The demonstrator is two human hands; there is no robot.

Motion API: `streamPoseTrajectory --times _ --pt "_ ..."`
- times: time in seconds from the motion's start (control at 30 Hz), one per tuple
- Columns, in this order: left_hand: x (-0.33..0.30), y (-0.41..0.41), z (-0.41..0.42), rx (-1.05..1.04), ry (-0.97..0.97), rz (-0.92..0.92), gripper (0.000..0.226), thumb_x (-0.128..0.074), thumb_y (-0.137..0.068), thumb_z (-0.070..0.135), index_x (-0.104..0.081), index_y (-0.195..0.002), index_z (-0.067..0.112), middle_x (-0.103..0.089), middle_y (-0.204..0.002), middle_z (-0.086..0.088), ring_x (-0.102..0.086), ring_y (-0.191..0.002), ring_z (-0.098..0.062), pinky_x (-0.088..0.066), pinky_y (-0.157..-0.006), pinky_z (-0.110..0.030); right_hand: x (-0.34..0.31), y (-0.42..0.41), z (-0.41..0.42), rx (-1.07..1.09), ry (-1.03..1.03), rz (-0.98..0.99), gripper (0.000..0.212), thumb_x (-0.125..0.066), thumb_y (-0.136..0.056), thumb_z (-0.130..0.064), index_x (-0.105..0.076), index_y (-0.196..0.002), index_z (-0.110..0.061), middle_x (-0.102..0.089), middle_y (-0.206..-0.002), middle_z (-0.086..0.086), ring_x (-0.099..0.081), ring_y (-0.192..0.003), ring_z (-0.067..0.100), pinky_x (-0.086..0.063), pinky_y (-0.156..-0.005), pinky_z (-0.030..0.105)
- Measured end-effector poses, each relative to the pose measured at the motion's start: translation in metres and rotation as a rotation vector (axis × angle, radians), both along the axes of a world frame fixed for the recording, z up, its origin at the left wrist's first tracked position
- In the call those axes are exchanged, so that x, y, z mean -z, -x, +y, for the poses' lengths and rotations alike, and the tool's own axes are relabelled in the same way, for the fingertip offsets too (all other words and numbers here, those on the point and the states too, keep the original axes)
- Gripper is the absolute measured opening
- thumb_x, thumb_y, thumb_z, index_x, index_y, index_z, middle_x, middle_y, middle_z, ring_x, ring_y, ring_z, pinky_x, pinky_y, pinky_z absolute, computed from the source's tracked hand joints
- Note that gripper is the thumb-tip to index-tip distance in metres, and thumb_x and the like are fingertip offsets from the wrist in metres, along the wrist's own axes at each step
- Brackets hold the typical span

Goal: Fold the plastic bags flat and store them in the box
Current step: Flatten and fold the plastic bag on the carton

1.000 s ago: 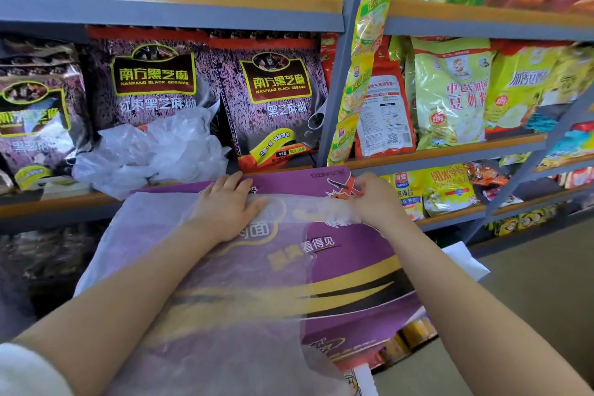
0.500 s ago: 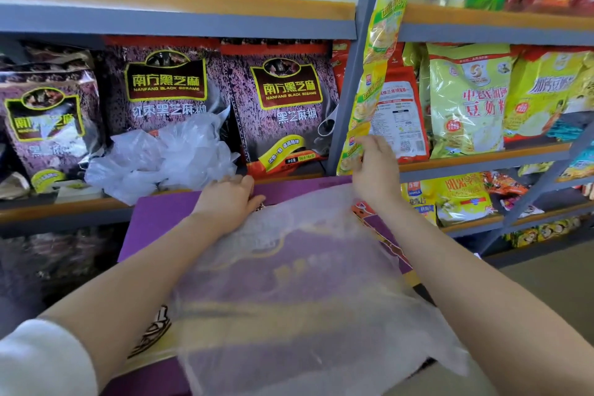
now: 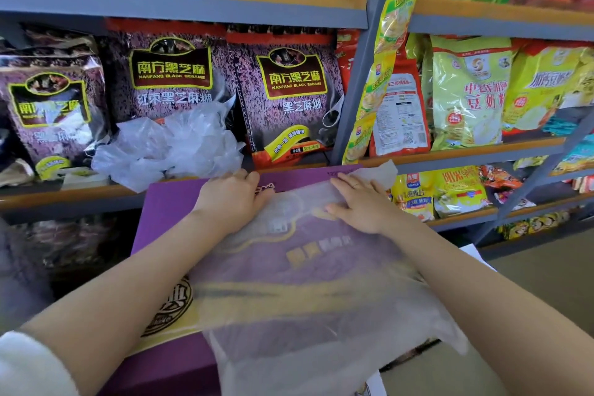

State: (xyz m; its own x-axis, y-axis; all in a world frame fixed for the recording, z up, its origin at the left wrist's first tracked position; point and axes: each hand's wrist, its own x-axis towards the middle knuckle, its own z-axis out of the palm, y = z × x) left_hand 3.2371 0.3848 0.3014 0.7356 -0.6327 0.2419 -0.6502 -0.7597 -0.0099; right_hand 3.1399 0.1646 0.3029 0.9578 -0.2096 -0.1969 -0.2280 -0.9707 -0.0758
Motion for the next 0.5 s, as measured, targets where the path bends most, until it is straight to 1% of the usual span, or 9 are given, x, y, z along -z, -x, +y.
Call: streamPoseTrajectory --times 0.1,0.17,0.2,0.27,0.3,0.33,0.4,0.43,0.5 --pt "-0.006 0.017 0.020 -0.092 -0.186 -0.013 0.071 -0.032 -0.081 0.073 -0.048 -0.113 0.011 -0.059 -0.116 -0.008 -0.057 -0.106 -0.028 -0.042 -0.080 -0.033 -0.012 -0.011 0.009 -0.061 0.048 -0.014 0.068 -0.044 -0.091 -0.049 -0.016 -0.148 -0.026 -0.018 -0.155 0.002 -0.010 -0.144 0.021 -0.001 -0.117 0.043" --pt "-0.006 0.021 0.029 -0.134 -0.238 -0.003 0.074 -0.033 -0.077 0.076 -0.048 -0.110 0.012 -0.062 -0.113 -0.006 -0.060 -0.103 -0.025 -0.041 -0.078 -0.031 -0.020 -0.019 0.016 -0.123 0.075 -0.008 0.068 -0.051 -0.086 -0.045 -0.024 -0.145 -0.029 -0.026 -0.150 0.004 -0.014 -0.142 0.021 0.002 -0.117 0.045" --pt "-0.006 0.022 0.031 -0.136 -0.245 0.004 0.072 -0.032 -0.079 0.075 -0.049 -0.109 0.013 -0.063 -0.112 -0.006 -0.061 -0.101 -0.025 -0.041 -0.077 -0.030 -0.023 -0.024 0.019 -0.133 0.076 -0.004 0.067 -0.054 -0.084 -0.043 -0.028 -0.143 -0.029 -0.031 -0.145 0.005 -0.018 -0.140 0.023 0.001 -0.117 0.045" --pt "-0.006 0.022 0.033 -0.112 -0.252 0.022 0.064 -0.029 -0.084 0.070 -0.053 -0.103 0.014 -0.065 -0.107 -0.006 -0.062 -0.098 -0.025 -0.041 -0.073 -0.030 -0.026 -0.031 0.024 -0.102 0.019 -0.011 0.060 -0.058 -0.081 -0.045 -0.037 -0.135 -0.027 -0.044 -0.130 0.006 -0.031 -0.128 0.026 -0.017 -0.110 0.040" --pt "-0.005 0.021 0.033 -0.095 -0.250 0.037 0.061 -0.029 -0.086 0.068 -0.054 -0.100 0.014 -0.066 -0.105 -0.007 -0.062 -0.097 -0.026 -0.041 -0.071 -0.029 -0.026 -0.033 0.026 -0.078 -0.039 -0.014 0.055 -0.060 -0.081 -0.044 -0.042 -0.129 -0.025 -0.050 -0.118 0.005 -0.038 -0.119 0.025 -0.026 -0.099 0.036" --pt "-0.005 0.020 0.034 -0.078 -0.242 0.050 0.058 -0.030 -0.087 0.065 -0.056 -0.098 0.014 -0.066 -0.104 -0.008 -0.061 -0.097 -0.026 -0.040 -0.071 -0.029 -0.027 -0.035 0.028 -0.064 -0.091 -0.018 0.046 -0.062 -0.080 -0.040 -0.049 -0.120 -0.020 -0.054 -0.107 0.004 -0.044 -0.110 0.023 -0.030 -0.087 0.032" --pt "-0.006 0.014 0.035 -0.055 -0.215 0.063 0.057 -0.032 -0.089 0.063 -0.059 -0.094 0.013 -0.065 -0.104 -0.008 -0.060 -0.098 -0.027 -0.041 -0.071 -0.030 -0.029 -0.039 0.028 -0.083 -0.108 -0.024 0.022 -0.063 -0.080 -0.029 -0.058 -0.094 -0.013 -0.058 -0.093 0.007 -0.053 -0.096 0.024 -0.028 -0.075 0.029" --pt "-0.008 0.009 0.035 -0.055 -0.182 0.071 0.056 -0.034 -0.089 0.062 -0.059 -0.093 0.012 -0.065 -0.103 -0.009 -0.059 -0.098 -0.028 -0.041 -0.071 -0.031 -0.030 -0.041 0.028 -0.097 -0.084 -0.036 0.013 -0.062 -0.079 -0.026 -0.058 -0.081 -0.013 -0.058 -0.090 0.009 -0.054 -0.092 0.025 -0.028 -0.073 0.028" --pt "-0.014 -0.002 0.034 -0.078 -0.083 0.094 0.054 -0.038 -0.089 0.058 -0.058 -0.095 0.008 -0.064 -0.102 -0.013 -0.060 -0.097 -0.031 -0.041 -0.068 -0.033 -0.035 -0.045 0.029 -0.102 -0.037 -0.114 0.013 -0.059 -0.080 -0.025 -0.054 -0.069 -0.021 -0.055 -0.093 0.008 -0.050 -0.093 0.025 -0.032 -0.081 0.032"
